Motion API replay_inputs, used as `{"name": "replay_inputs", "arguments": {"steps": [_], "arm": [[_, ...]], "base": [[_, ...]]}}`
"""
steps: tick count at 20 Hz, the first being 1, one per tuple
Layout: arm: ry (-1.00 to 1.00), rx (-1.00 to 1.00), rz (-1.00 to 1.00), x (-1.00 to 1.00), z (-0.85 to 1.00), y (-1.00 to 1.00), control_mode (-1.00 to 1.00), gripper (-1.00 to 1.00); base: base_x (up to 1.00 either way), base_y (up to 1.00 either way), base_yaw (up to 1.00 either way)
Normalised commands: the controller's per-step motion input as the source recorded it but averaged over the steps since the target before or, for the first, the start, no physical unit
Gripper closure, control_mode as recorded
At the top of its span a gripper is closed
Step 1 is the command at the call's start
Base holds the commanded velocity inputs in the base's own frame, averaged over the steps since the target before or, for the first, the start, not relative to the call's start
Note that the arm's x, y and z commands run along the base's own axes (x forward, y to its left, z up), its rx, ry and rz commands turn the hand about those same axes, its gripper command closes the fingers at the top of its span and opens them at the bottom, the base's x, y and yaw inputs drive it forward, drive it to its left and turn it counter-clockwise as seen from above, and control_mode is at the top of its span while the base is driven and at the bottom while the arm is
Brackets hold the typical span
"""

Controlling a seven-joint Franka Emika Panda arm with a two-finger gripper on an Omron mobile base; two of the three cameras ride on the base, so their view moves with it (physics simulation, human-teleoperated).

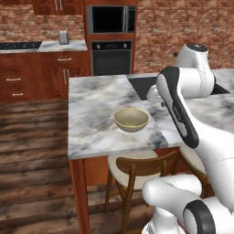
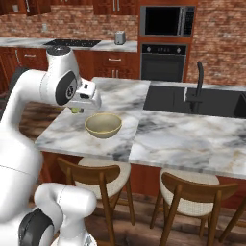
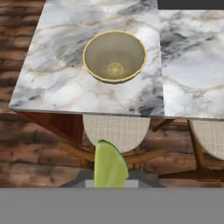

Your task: There is a bowl on the dining counter. Grab a lemon wedge from the fridge and place it in the bowl. Then get the liquor bottle and glass cup from the cabinet and place them next to the bowl.

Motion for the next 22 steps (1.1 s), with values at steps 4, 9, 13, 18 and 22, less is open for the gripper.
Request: {"name": "replay_inputs", "arguments": {"steps": [4, 9, 13, 18, 22], "arm": [[0.01, 0.00, 0.00, 0.75, -0.63, 0.16, -1.00, 1.00], [0.00, 0.00, 0.00, 0.62, -0.50, 0.06, -1.00, 1.00], [0.00, 0.00, 0.00, 0.54, -0.43, 0.00, -1.00, 1.00], [0.00, 0.00, 0.00, 0.35, -0.43, 0.00, -1.00, 1.00], [0.00, 0.00, 0.00, 0.30, -0.40, 0.02, -1.00, 1.00]], "base": [[0.00, 0.00, 0.00], [0.00, 0.00, 0.00], [0.00, 0.00, 0.00], [0.00, 0.00, 0.00], [0.00, 0.00, 0.00]]}}
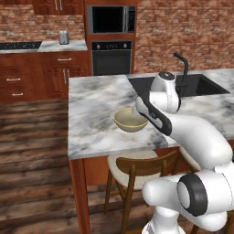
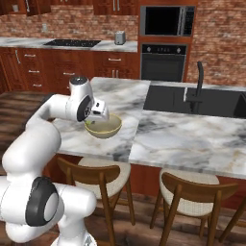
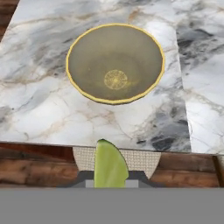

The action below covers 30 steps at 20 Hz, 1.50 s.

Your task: There is a bowl on the dining counter. Grab a lemon wedge from the fridge and place it in the bowl. Then get the liquor bottle and glass cup from the cabinet and place them next to the bowl.

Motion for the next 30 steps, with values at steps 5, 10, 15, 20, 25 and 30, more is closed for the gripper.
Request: {"name": "replay_inputs", "arguments": {"steps": [5, 10, 15, 20, 25, 30], "arm": [[0.00, 0.00, 0.00, 0.47, -0.31, 0.01, -1.00, 1.00], [0.00, 0.00, 0.00, 0.63, -0.13, 0.02, -1.00, 1.00], [0.00, 0.00, 0.00, 0.50, -0.12, 0.02, -1.00, 1.00], [0.00, -0.01, 0.00, 0.48, -0.27, 0.06, -1.00, 1.00], [0.01, -0.02, 0.00, 0.39, -0.34, 0.03, -1.00, 1.00], [0.01, -0.03, 0.00, 0.24, -0.34, 0.00, -1.00, 1.00]], "base": [[0.00, 0.00, 0.00], [0.00, 0.00, 0.00], [0.00, 0.00, 0.00], [0.00, 0.00, 0.00], [0.00, 0.00, 0.00], [0.00, 0.00, 0.00]]}}
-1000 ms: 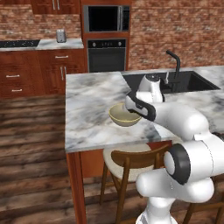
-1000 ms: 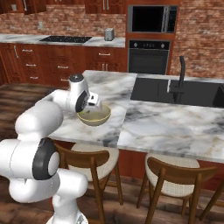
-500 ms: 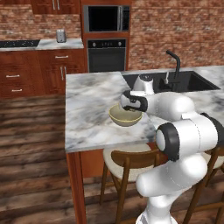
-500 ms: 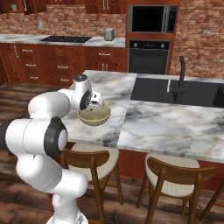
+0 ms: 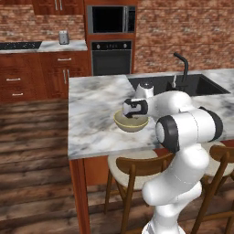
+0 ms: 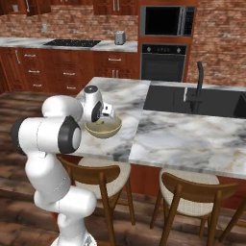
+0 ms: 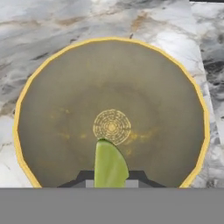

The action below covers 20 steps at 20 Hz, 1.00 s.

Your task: There is a bowl on the dining counter. Grab a lemon wedge from the fridge and place it in the bowl. Then get the liquor bottle and glass cup from the cabinet and place them next to the bowl.

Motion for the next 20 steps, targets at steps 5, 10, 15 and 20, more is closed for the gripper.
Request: {"name": "replay_inputs", "arguments": {"steps": [5, 10, 15, 20], "arm": [[0.00, -0.02, 0.00, 0.11, -0.28, 0.00, -1.00, 1.00], [0.00, -0.01, 0.00, 0.12, -0.18, 0.00, -1.00, 1.00], [0.00, 0.00, 0.00, 0.19, -0.14, 0.00, -1.00, 1.00], [0.01, 0.00, 0.00, 0.16, -0.12, 0.00, -1.00, 1.00]], "base": [[0.00, 0.00, 0.00], [0.00, 0.00, 0.00], [0.00, 0.00, 0.00], [0.00, 0.00, 0.00]]}}
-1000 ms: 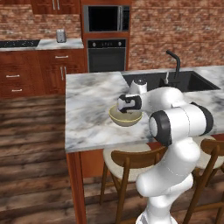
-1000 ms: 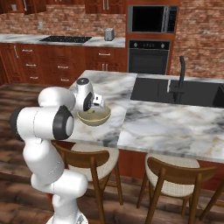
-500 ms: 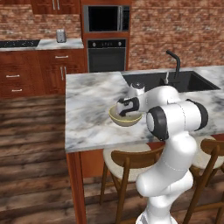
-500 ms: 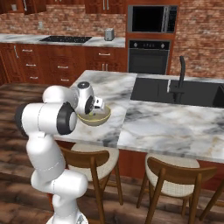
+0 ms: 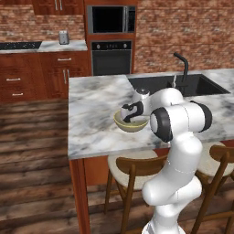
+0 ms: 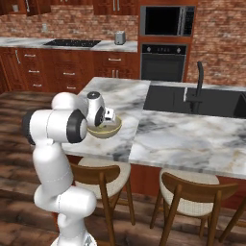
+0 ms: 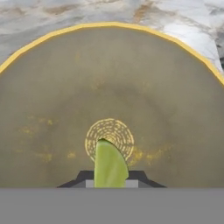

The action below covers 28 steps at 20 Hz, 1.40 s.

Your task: There is a bowl on the dining counter. Grab a lemon wedge from the fridge and place it in the bowl. Then get the liquor bottle and glass cup from the cabinet and place them next to the bowl.

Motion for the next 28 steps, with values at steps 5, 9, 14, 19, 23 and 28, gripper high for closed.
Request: {"name": "replay_inputs", "arguments": {"steps": [5, 9, 14, 19, 23, 28], "arm": [[0.00, 0.00, 0.00, 0.05, -0.07, 0.00, -1.00, -1.00], [0.00, 0.00, 0.00, 0.00, 0.00, 0.00, -1.00, -1.00], [-0.03, 0.00, 0.00, 0.00, 0.08, -0.01, -1.00, -1.00], [-0.24, 0.02, 0.00, -0.31, 0.74, -0.02, -1.00, -1.00], [-0.41, 0.10, 0.00, -0.64, 1.00, -0.01, -1.00, -1.00], [-0.31, 0.08, 0.00, -0.79, 1.00, -0.01, -1.00, -1.00]], "base": [[0.00, 0.00, 0.00], [0.00, 0.00, 0.00], [0.00, 0.00, 0.00], [0.00, 0.00, 0.00], [0.00, 0.00, 0.00], [0.00, 0.00, 0.00]]}}
